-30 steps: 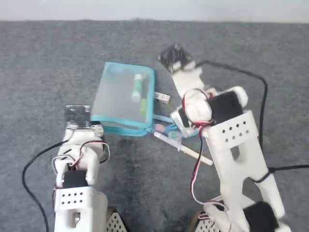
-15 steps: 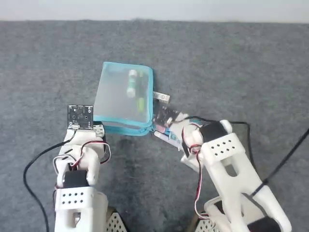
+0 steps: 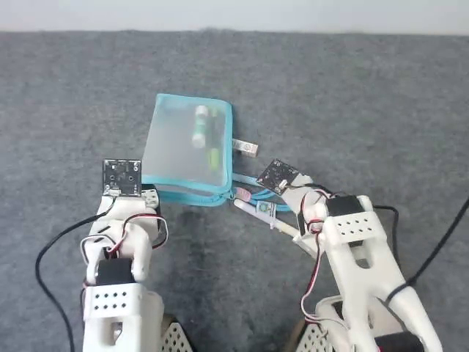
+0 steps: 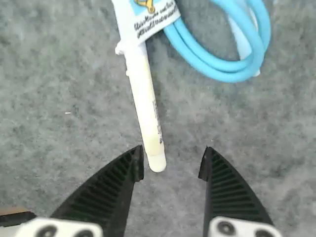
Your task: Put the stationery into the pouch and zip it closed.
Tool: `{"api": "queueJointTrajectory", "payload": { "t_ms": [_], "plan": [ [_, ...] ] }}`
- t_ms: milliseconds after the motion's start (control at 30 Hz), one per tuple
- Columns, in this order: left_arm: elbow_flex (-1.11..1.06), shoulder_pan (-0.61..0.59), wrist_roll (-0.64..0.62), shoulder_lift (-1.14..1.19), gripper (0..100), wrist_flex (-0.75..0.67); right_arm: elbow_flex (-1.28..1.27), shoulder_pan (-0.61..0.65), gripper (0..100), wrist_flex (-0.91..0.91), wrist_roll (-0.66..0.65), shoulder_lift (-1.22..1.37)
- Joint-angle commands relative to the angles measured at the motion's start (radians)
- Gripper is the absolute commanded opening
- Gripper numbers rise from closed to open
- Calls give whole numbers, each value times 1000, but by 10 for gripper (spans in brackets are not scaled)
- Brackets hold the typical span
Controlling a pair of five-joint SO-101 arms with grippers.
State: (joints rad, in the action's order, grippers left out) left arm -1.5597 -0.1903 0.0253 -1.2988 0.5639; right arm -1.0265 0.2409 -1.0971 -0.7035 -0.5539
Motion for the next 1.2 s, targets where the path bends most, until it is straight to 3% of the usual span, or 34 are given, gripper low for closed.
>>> {"api": "queueJointTrajectory", "payload": {
  "t_ms": [0, 300, 767, 933, 1167],
  "plan": [
    [53, -3, 5, 6, 12, -15, -9, -12, 177, 24, -52, -44],
    [53, -3, 5, 6, 12, -14, -44, -12, 176, 28, -55, -42],
    [39, 48, 5, 6, 12, -12, -173, -13, 174, 186, -6, -42],
    [33, 55, 6, 6, 12, -14, -183, -10, 90, 189, -5, -42],
    [33, 55, 6, 6, 12, -14, -187, -10, 111, 189, -3, -42]
  ]
}}
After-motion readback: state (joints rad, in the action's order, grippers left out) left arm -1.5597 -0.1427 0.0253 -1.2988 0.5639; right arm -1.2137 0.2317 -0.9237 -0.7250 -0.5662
